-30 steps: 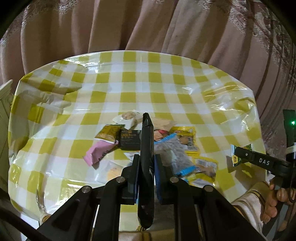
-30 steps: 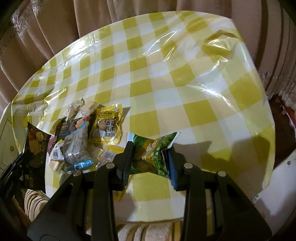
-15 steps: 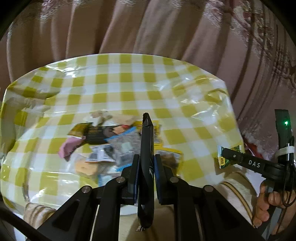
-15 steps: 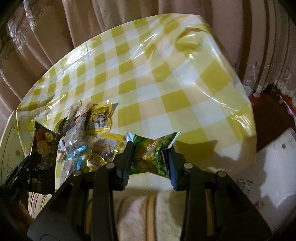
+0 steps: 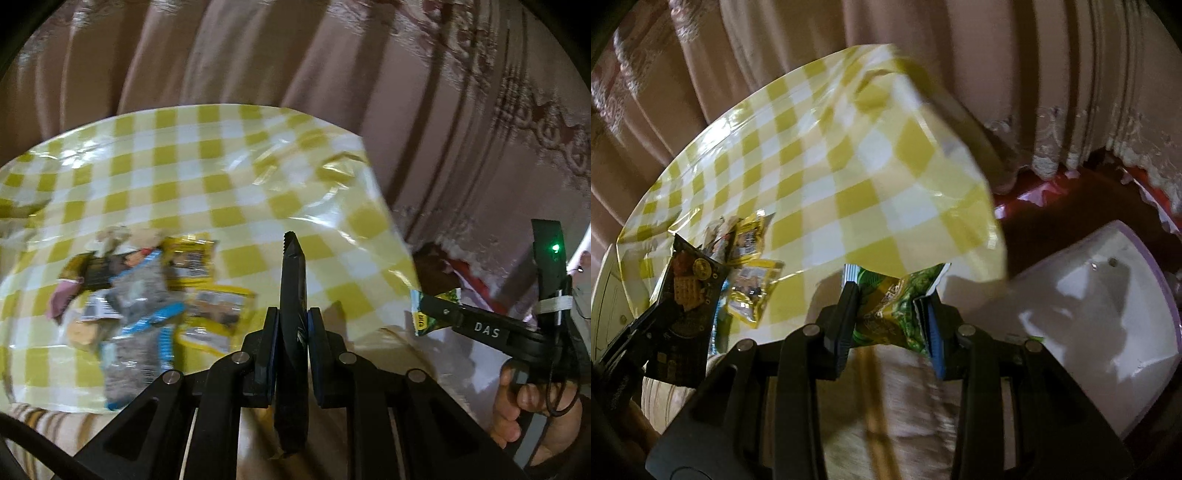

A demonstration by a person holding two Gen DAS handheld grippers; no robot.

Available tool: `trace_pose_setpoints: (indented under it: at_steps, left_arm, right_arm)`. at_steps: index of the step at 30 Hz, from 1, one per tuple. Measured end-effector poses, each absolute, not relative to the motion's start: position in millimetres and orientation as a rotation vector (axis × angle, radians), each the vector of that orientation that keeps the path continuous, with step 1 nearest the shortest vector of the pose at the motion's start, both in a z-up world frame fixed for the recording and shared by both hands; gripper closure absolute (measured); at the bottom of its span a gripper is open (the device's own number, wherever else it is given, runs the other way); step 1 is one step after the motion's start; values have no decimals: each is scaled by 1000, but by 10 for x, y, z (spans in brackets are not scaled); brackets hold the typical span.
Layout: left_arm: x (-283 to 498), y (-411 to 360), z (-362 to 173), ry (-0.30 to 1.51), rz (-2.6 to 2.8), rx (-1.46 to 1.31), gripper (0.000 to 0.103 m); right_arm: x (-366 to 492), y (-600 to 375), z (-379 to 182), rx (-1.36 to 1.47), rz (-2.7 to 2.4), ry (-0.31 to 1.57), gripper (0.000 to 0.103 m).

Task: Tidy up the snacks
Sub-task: 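Carry both packets to the white box and open both grippers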

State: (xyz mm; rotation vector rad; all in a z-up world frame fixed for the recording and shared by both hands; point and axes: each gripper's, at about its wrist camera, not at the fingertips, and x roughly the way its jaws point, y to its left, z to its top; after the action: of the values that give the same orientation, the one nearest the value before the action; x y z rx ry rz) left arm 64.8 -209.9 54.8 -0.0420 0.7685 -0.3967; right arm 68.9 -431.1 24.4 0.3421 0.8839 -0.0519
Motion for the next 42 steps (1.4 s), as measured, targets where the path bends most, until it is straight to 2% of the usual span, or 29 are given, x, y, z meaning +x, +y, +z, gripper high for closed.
trace_pose_setpoints:
  at_steps: [16,34,36,37,38,39,40,42]
  left_arm:
    - [499,-3075,546,801,-631,-7,88]
    - [320,-4090,336,918,-849,76,86]
    - [340,-4122,310,932,-841,84,81]
    - [350,-4116,304,937,-834,82,73]
    - [360,-4101,298,940,-826,78,68]
    - [373,-4078,295,942,-812,69,58]
    - [379,-4070,295,941,-806,65,53]
    - [392,-4033,299,938,-792,57,53]
  right_arm:
    - [256,-5198,197,392,-207,868,64]
    - [-106,-6076,36,477,-374,874,64]
    - [-117,-6125,14,483,-394,883,62]
    - [-129,-6142,4,486,-398,887,60]
    - [-134,-6153,-3,494,-399,887,54]
    - [-136,-6182,-16,500,-399,886,46]
    - [-141,-6188,-20,504,-400,886,43]
    - [-133,-6185,-25,509,-394,888,42]
